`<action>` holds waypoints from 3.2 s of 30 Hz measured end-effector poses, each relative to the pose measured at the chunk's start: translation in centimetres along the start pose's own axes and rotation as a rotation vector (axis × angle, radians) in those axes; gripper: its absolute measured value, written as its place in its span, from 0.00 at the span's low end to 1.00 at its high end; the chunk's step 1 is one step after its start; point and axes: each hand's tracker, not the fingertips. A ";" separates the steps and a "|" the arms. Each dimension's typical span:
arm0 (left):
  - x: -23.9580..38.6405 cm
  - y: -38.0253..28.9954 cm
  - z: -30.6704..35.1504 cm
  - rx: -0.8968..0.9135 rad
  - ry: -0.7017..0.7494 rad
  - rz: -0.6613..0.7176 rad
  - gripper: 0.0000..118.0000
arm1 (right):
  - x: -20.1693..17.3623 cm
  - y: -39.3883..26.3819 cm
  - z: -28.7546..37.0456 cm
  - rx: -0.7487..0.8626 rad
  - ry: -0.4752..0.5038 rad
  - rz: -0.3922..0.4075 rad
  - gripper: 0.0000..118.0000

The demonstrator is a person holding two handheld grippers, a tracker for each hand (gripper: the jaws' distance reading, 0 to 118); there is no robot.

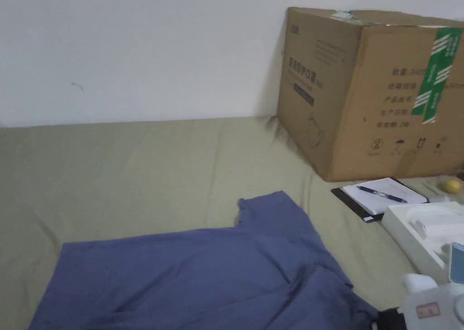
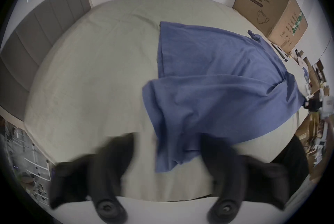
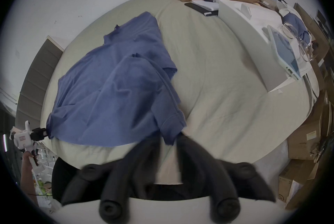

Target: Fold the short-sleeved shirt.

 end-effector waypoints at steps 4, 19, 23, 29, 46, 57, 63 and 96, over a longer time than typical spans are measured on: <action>-0.8 0.4 2.6 0.143 0.034 0.030 1.00 | -0.2 0.0 2.0 0.078 -0.069 0.045 0.83; 3.1 6.4 10.4 0.499 -0.201 0.048 0.00 | -14.5 1.7 11.8 0.621 0.248 0.207 0.00; 2.1 12.8 6.2 0.438 -0.156 0.003 0.00 | -17.0 4.4 10.6 0.598 0.279 0.276 0.00; -0.1 24.1 -6.3 0.020 -0.172 0.056 0.00 | -18.3 6.5 7.4 0.530 0.261 0.358 0.00; 0.2 27.3 -19.7 -0.127 -0.132 0.005 0.87 | -17.4 8.2 0.3 0.365 0.258 0.299 0.00; 1.8 25.9 -16.0 -0.001 -0.117 -0.076 0.00 | -15.1 10.7 0.3 0.454 0.257 0.217 0.00; 2.4 26.3 -13.9 0.068 -0.110 -0.122 0.00 | -12.1 21.3 -1.2 0.497 0.151 0.128 0.00; 2.8 25.8 -10.2 0.072 -0.099 -0.092 0.00 | -9.6 31.4 -10.8 0.111 -0.011 0.193 0.00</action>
